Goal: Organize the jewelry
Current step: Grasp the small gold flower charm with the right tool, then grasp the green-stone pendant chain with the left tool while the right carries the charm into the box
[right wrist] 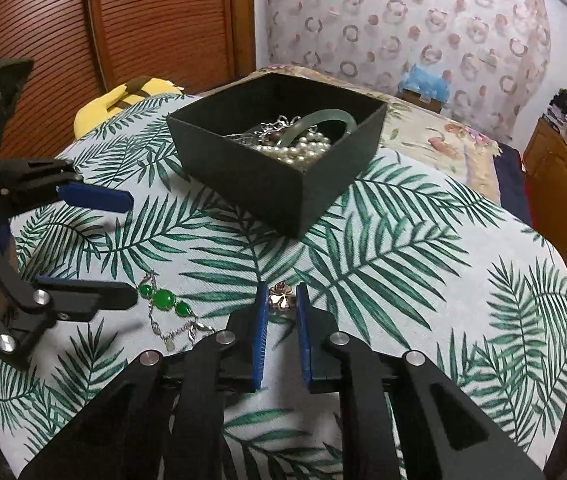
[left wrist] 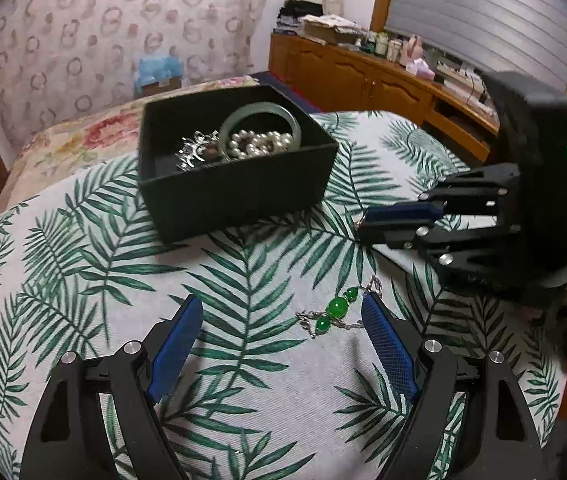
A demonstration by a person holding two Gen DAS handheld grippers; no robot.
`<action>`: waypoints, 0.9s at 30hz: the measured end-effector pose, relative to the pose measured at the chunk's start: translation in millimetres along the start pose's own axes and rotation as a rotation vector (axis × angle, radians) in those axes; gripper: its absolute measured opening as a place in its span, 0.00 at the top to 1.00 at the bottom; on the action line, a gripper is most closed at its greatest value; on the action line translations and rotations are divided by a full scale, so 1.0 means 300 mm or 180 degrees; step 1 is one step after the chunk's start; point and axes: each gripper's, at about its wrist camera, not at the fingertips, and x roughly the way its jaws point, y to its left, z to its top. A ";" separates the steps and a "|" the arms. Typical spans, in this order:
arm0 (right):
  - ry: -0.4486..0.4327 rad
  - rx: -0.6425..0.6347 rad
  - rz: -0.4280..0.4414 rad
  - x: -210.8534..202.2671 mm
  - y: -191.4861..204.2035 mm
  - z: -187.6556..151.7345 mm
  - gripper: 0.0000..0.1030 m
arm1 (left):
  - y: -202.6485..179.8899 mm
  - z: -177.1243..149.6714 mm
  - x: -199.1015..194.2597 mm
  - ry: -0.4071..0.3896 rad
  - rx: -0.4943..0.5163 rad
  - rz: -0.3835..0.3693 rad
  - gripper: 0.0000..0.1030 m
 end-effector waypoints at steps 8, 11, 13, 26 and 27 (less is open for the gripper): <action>-0.0025 0.0008 -0.0093 -0.006 -0.025 -0.023 0.85 | -0.055 0.019 0.037 0.0099 0.0205 -0.0019 0.49; -0.0027 0.0029 -0.0072 -0.005 -0.031 -0.024 0.85 | -0.071 0.030 0.054 0.0152 0.0304 -0.0018 0.62; -0.0030 0.0053 -0.0056 -0.006 -0.037 -0.026 0.85 | -0.076 0.033 0.060 0.0160 0.0375 0.0011 0.63; -0.0033 0.0047 -0.0072 -0.008 -0.037 -0.028 0.85 | -0.059 0.026 0.055 0.0113 0.0419 0.0058 0.90; -0.0034 0.0036 -0.0078 -0.009 -0.037 -0.028 0.85 | -0.055 0.026 0.054 0.0111 0.0394 0.0030 0.90</action>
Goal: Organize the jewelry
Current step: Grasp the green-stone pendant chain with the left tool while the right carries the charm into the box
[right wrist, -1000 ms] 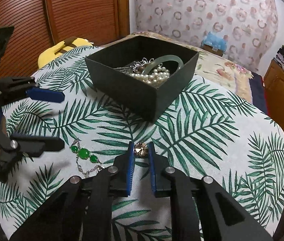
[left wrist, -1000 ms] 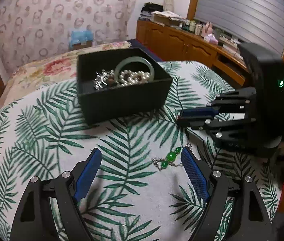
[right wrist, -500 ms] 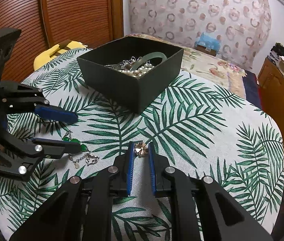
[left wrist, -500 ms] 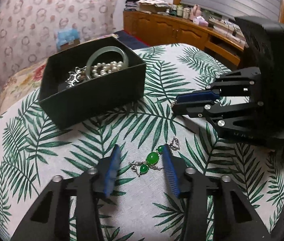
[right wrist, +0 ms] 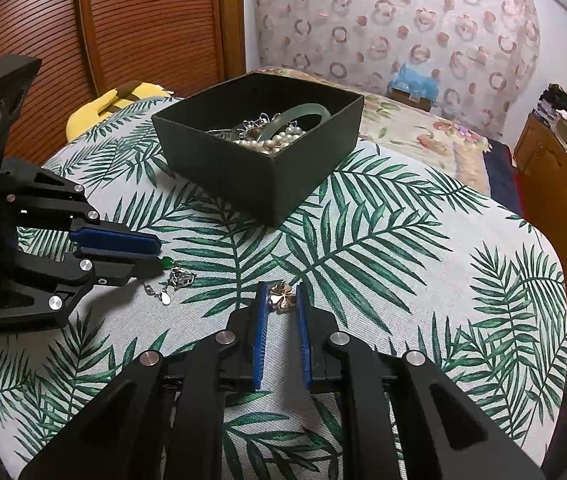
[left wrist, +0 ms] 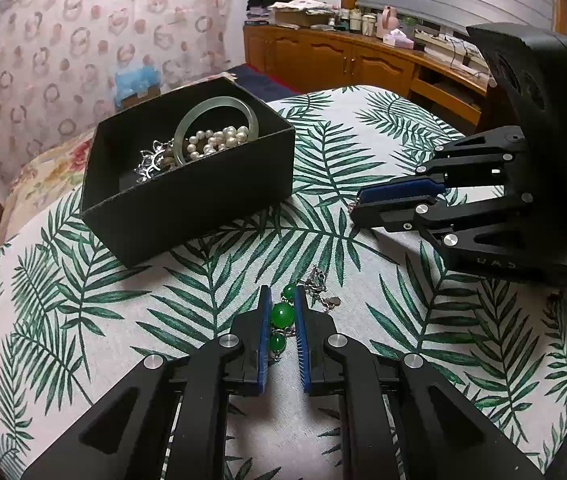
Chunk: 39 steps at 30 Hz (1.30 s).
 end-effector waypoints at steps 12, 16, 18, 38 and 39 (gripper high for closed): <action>-0.0245 -0.0051 -0.0011 -0.083 0.016 0.087 0.85 | 0.044 0.067 -0.114 -0.0373 -0.0192 -0.0096 0.90; -0.0385 -0.0090 -0.0022 -0.106 0.026 0.153 0.85 | 0.076 0.116 -0.155 -0.0525 -0.0234 -0.0062 0.90; -0.0445 -0.0088 -0.0018 -0.112 0.027 0.184 0.85 | 0.097 0.135 -0.168 -0.0579 -0.0261 -0.0056 0.90; -0.0483 -0.0006 0.0171 0.000 0.004 0.298 0.84 | 0.238 0.300 -0.227 -0.0966 -0.0447 0.0116 0.90; -0.0490 0.0000 0.0171 0.000 0.002 0.297 0.84 | 0.239 0.307 -0.221 -0.0969 -0.0458 0.0120 0.90</action>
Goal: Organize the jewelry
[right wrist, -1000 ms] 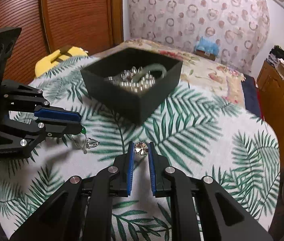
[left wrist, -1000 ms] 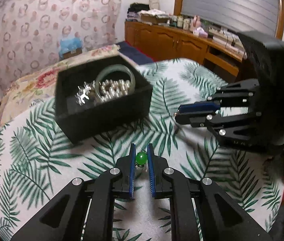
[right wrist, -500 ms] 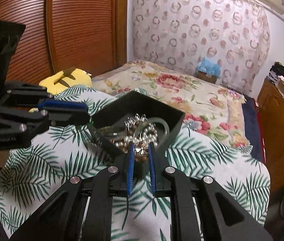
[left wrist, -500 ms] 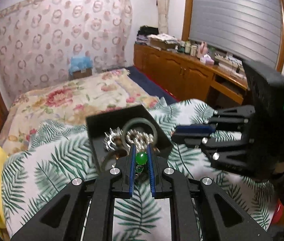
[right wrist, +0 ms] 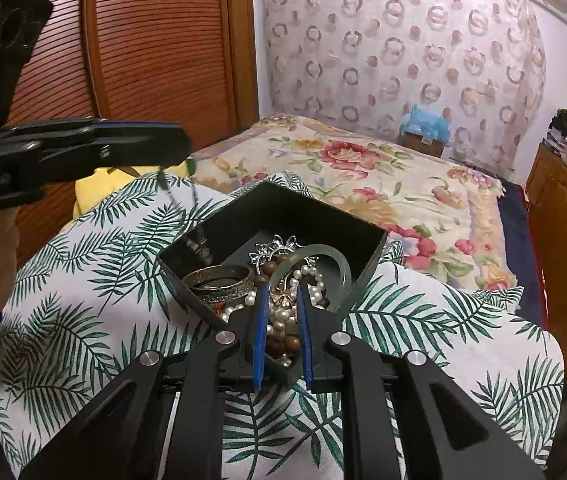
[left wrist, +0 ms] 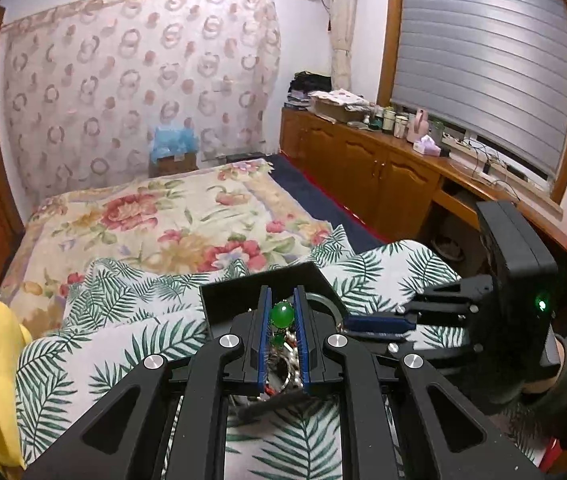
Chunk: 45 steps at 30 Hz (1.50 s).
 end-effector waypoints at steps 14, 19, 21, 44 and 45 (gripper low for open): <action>-0.0050 0.0120 0.0001 -0.031 -0.010 -0.018 0.79 | 0.051 0.019 0.090 0.0104 -0.0130 0.0121 0.90; -0.0088 0.0172 -0.0052 -0.084 -0.007 -0.047 0.79 | 0.050 0.001 0.068 0.0074 -0.0189 0.0185 0.67; -0.0110 0.0198 -0.0079 -0.107 -0.004 -0.060 0.79 | 0.046 -0.002 0.053 0.0056 -0.0183 0.0210 0.56; -0.0812 0.0562 -0.0676 -0.477 0.169 -0.142 0.04 | -0.103 -0.181 -0.345 -0.0199 -0.0272 0.0763 0.08; -0.0851 0.0579 -0.0709 -0.494 0.178 -0.151 0.02 | -0.108 -0.193 -0.362 -0.0209 -0.0286 0.0789 0.08</action>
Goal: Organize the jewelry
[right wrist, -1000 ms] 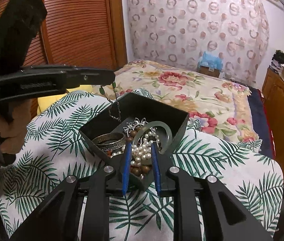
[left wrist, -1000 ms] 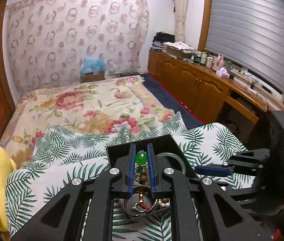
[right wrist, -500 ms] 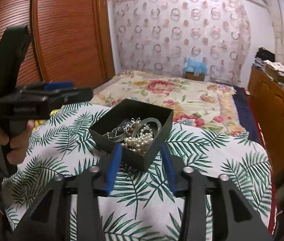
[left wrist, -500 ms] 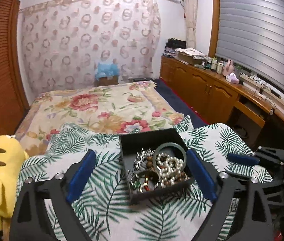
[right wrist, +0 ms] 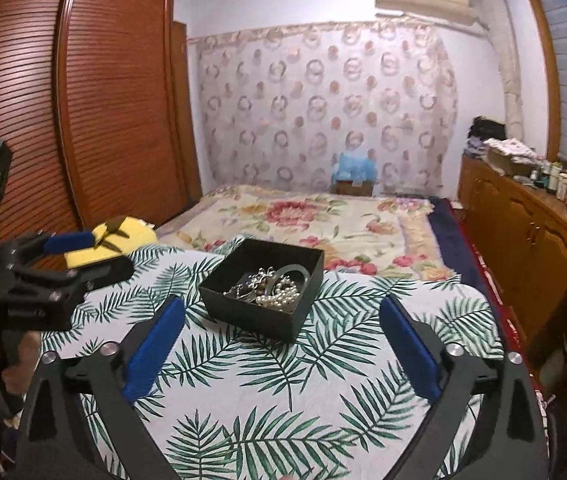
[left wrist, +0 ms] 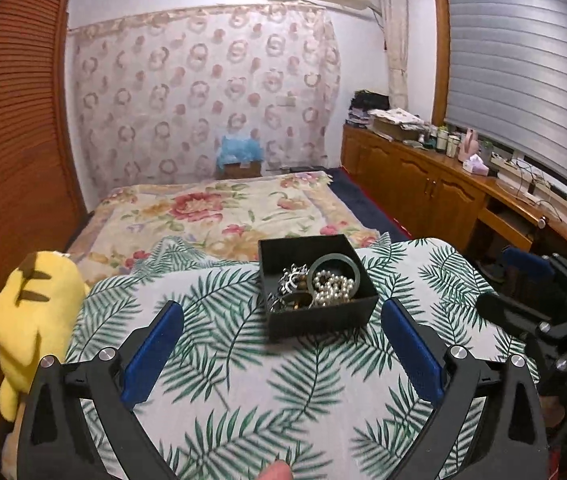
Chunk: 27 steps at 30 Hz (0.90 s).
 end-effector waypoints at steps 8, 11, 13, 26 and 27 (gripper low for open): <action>-0.0088 0.0064 -0.0117 -0.087 0.013 -0.048 0.02 | -0.008 -0.064 -0.093 -0.0055 -0.0048 0.0143 0.08; -0.0133 0.0108 -0.0132 -0.112 0.017 -0.056 0.02 | -0.013 -0.076 -0.103 -0.0059 -0.0019 0.0206 0.08; -0.0173 0.0104 -0.0178 -0.127 0.027 -0.058 0.02 | -0.010 -0.081 -0.108 -0.0062 -0.0036 0.0224 0.08; -0.0247 0.0117 -0.0260 -0.159 0.048 -0.065 0.02 | -0.004 -0.101 -0.132 -0.0114 -0.0061 0.0242 0.08; -0.0245 0.0121 -0.0261 -0.159 0.049 -0.066 0.02 | -0.007 -0.101 -0.133 -0.0115 -0.0058 0.0245 0.08</action>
